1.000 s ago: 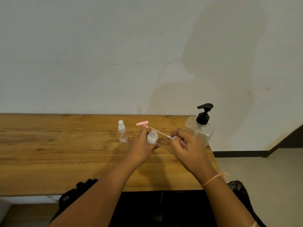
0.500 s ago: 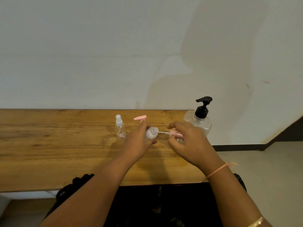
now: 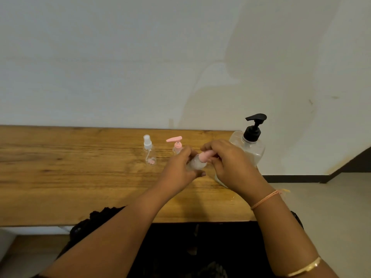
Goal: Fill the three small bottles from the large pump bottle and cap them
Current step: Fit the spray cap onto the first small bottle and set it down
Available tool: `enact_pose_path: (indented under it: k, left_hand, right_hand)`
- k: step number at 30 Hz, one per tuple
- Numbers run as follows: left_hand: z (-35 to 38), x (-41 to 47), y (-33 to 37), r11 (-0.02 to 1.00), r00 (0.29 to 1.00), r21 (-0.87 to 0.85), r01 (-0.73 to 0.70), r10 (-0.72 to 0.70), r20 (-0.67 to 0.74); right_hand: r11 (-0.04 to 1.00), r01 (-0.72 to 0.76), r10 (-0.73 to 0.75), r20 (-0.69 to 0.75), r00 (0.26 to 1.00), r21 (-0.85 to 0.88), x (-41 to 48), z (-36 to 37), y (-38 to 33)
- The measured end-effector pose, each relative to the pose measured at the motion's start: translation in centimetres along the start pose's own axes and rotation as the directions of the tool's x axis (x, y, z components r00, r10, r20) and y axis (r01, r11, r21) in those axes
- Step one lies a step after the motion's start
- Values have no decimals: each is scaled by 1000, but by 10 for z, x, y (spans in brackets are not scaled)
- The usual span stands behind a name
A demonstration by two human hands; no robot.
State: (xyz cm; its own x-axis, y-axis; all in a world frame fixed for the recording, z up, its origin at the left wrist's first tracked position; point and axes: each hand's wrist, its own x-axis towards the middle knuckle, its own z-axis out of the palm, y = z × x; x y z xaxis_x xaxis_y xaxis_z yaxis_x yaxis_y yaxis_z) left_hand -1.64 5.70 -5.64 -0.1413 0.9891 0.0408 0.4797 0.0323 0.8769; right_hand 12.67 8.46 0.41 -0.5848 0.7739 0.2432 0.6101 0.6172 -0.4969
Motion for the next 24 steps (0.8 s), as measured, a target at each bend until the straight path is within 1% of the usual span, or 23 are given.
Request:
enact_pose_path:
  k: [5, 6, 10, 13, 14, 15, 17, 19, 20, 22, 23, 24]
  left_hand:
    - [2, -1, 3, 1000, 1000, 21, -9, 9, -8]
    - [2, -2, 5, 1000, 1000, 26, -15, 15, -9]
    - [4, -4, 10, 1000, 1000, -15, -3, 3, -10]
    - [4, -4, 12, 998, 1000, -63, 23, -23, -7]
    - [4, -4, 12, 996, 999, -82, 36, -36, -4]
    - [4, -3, 12, 992, 999, -113, 48, -48, 2]
    - [3, -3, 12, 982, 998, -176, 66, -65, 12]
    - [4, -2, 11, 975, 998, -210, 67, -66, 8]
    - [4, -2, 11, 970, 998, -234, 68, -70, 2]
    - [5, -1, 11, 961, 996, -264, 79, -84, -4]
    - [5, -2, 11, 959, 996, -271, 81, -85, -4]
    - [6, -2, 12, 957, 996, -278, 82, -87, -4]
  right_hand:
    - [995, -103, 103, 29, 994, -6, 1, -2, 4]
    - [992, -125, 125, 11, 992, -15, 1, 0, 5]
    - [978, -202, 194, -148, 970, -42, 2, 5, 2]
    - [968, -248, 242, -115, 963, -41, 1, 6, -1]
    - [967, -255, 253, -102, 962, -11, 1, 6, -2]
    - [965, -255, 260, -98, 961, 57, -1, 5, -3]
    - [925, -233, 268, -82, 960, 299, -3, 3, -4]
    - [811, -194, 246, -21, 969, 551, -4, 4, -3]
    - [753, -169, 227, -10, 974, 636, -3, 4, -2]
    - [675, -130, 233, -43, 972, 726, -1, 6, -1]
    - [666, -120, 256, -75, 964, 736, 1, 8, -2]
    - [682, -118, 287, -115, 951, 722, 2, 11, -2]
